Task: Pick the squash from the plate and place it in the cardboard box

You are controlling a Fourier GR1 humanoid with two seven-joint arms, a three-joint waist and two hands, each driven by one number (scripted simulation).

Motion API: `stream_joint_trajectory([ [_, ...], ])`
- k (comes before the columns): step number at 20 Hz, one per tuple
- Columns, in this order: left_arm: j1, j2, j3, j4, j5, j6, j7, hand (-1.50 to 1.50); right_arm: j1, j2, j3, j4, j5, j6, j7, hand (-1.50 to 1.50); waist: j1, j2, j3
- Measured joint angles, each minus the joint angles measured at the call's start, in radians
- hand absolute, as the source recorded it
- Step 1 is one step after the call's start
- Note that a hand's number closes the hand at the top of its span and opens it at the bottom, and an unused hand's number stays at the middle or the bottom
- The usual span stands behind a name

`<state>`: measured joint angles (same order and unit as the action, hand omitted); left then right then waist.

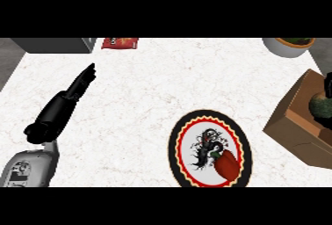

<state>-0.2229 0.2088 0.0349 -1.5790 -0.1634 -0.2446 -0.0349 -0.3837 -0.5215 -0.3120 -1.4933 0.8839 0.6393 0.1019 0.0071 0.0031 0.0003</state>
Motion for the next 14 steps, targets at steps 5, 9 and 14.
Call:
stream_joint_trajectory([
  [5, 0.019, 0.015, 0.015, -0.008, 0.011, -0.020, -0.015, 0.00, -0.001, -0.065, 0.011, 0.129, -0.035, 0.047, -0.140, -1.50, 0.000, -0.001, 0.000],
  [9, 0.018, 0.016, 0.023, 0.008, 0.009, -0.021, -0.023, 0.00, -0.012, -0.059, -0.025, 0.155, -0.110, 0.036, -0.249, -1.50, -0.004, -0.002, 0.001],
  [14, 0.021, 0.020, 0.031, 0.015, 0.008, -0.018, -0.029, 0.00, -0.086, 0.067, -0.216, 0.204, -0.326, -0.008, -0.274, -1.50, -0.013, -0.007, 0.002],
])
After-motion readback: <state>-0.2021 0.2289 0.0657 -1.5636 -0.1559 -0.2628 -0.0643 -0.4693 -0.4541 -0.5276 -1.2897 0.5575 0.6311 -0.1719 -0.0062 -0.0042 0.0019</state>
